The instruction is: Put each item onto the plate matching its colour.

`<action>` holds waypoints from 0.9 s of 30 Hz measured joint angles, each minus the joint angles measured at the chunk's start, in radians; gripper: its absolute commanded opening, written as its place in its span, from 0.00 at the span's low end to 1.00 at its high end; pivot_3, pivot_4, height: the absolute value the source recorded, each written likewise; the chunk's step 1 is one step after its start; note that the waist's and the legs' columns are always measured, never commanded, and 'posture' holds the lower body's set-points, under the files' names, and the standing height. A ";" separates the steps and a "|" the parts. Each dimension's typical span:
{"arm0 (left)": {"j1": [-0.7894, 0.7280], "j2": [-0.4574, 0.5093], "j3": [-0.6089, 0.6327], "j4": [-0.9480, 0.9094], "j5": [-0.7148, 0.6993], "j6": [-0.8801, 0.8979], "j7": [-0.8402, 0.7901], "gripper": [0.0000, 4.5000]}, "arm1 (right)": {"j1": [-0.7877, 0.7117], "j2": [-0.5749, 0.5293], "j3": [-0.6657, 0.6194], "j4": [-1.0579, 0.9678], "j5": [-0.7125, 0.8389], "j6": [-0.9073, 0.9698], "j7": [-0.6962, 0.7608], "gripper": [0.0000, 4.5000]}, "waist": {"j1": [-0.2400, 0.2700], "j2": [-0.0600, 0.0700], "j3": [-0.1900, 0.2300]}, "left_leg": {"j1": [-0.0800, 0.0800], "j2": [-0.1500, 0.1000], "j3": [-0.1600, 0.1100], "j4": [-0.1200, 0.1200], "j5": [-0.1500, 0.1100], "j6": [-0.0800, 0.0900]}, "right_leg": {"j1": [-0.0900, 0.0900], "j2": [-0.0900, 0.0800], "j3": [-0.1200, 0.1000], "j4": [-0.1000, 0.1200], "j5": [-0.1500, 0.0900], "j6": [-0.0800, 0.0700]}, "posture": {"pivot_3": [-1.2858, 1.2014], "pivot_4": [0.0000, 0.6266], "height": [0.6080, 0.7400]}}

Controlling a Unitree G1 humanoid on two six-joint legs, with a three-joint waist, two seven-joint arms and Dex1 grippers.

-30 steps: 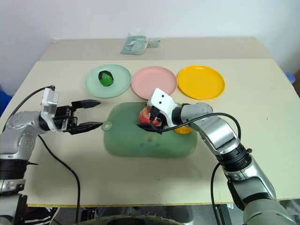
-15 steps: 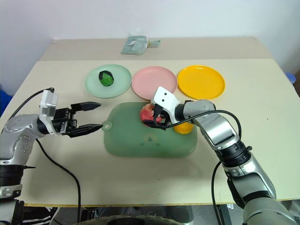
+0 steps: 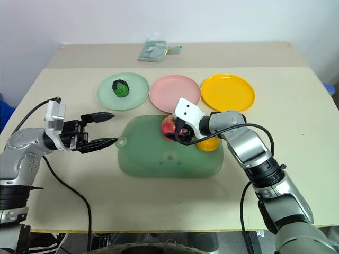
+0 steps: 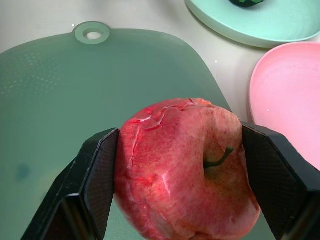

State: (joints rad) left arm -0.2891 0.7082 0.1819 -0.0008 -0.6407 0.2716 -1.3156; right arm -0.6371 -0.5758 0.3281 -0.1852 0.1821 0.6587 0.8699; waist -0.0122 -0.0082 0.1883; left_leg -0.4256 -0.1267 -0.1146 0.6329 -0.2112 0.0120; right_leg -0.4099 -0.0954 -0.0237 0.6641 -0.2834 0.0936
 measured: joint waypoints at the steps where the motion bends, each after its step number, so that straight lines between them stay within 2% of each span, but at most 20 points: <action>1: 0.000 -0.003 0.000 0.000 0.000 -0.001 0.004 1.00 | 0.000 0.014 -0.012 0.000 0.012 0.013 -0.001 0.70 | 0.000 0.000 0.000 | 0.000 0.000 0.000 0.000 0.000 0.000 | 0.000 0.000 0.000 0.000 0.000 0.000 | 0.52 0.24 0.98; 4: -0.012 -0.019 0.002 0.010 0.000 -0.010 0.029 1.00 | -0.028 0.081 -0.067 0.016 0.057 0.029 -0.028 0.70 | -0.002 0.000 0.000 | 0.000 0.000 0.000 0.000 0.000 0.000 | -0.001 0.000 0.000 0.000 0.000 0.000 | 0.52 0.24 0.98; 7: -0.043 -0.027 0.013 0.034 0.003 -0.022 0.068 1.00 | -0.120 0.155 -0.136 0.091 0.057 -0.001 -0.113 0.70 | -0.002 0.000 0.000 | 0.000 0.000 0.000 0.000 0.001 -0.001 | -0.001 0.000 0.000 0.000 0.000 0.000 | 0.52 0.24 0.98; 13: -0.053 -0.024 0.031 0.071 0.043 -0.045 0.120 1.00 | -0.234 0.197 -0.141 0.370 -0.105 -0.268 -0.281 0.70 | -0.001 0.000 0.000 | 0.000 0.000 0.001 -0.001 0.001 -0.002 | -0.001 0.000 0.000 0.000 0.000 0.000 | 0.52 0.24 0.98; 15: -0.059 -0.034 0.033 0.079 0.060 -0.064 0.145 1.00 | -0.265 0.248 -0.133 0.508 -0.146 -0.345 -0.325 0.70 | -0.005 0.000 0.000 | 0.000 0.000 0.001 -0.001 0.002 -0.003 | -0.002 0.001 0.001 0.001 0.000 -0.001 | 0.52 0.24 0.98; 17: -0.065 -0.044 0.031 0.079 0.066 -0.077 0.161 1.00 | -0.293 0.289 -0.127 0.608 -0.164 -0.386 -0.340 0.92 | -0.008 0.000 0.000 | 0.000 0.000 0.001 -0.002 0.002 -0.003 | -0.002 0.001 0.001 0.001 0.000 -0.001 | 0.52 0.24 0.98; 18: -0.065 -0.045 0.030 0.078 0.068 -0.083 0.164 1.00 | -0.305 0.305 -0.128 0.649 -0.163 -0.394 -0.336 0.99 | -0.009 0.000 0.000 | 0.000 0.001 0.001 -0.002 0.002 -0.003 | -0.003 0.001 0.002 0.001 0.000 -0.001 | 0.52 0.24 0.98; 23: -0.047 -0.043 0.033 0.063 0.070 -0.085 0.169 1.00 | -0.320 0.315 -0.158 0.698 -0.156 -0.430 -0.333 0.99 | -0.005 0.000 0.000 | 0.000 0.000 0.002 -0.002 0.002 -0.003 | -0.003 0.002 0.002 0.001 0.000 -0.001 | 0.52 0.24 0.98; 27: -0.028 -0.034 0.042 0.040 0.058 -0.075 0.163 1.00 | -0.326 0.308 -0.281 0.638 -0.041 -0.407 -0.300 0.99 | -0.003 0.001 0.000 | 0.000 0.001 0.001 -0.002 0.002 -0.003 | -0.003 0.002 0.002 0.001 0.001 -0.001 | 0.52 0.24 0.98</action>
State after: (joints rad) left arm -0.3167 0.6743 0.2238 0.0395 -0.5827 0.1962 -1.1524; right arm -0.9629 -0.2679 0.0475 0.4528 0.1415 0.2519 0.5700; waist -0.0149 -0.0077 0.1887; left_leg -0.4260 -0.1261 -0.1132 0.6308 -0.2091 0.0087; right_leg -0.4125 -0.0937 -0.0218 0.6648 -0.2829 0.0929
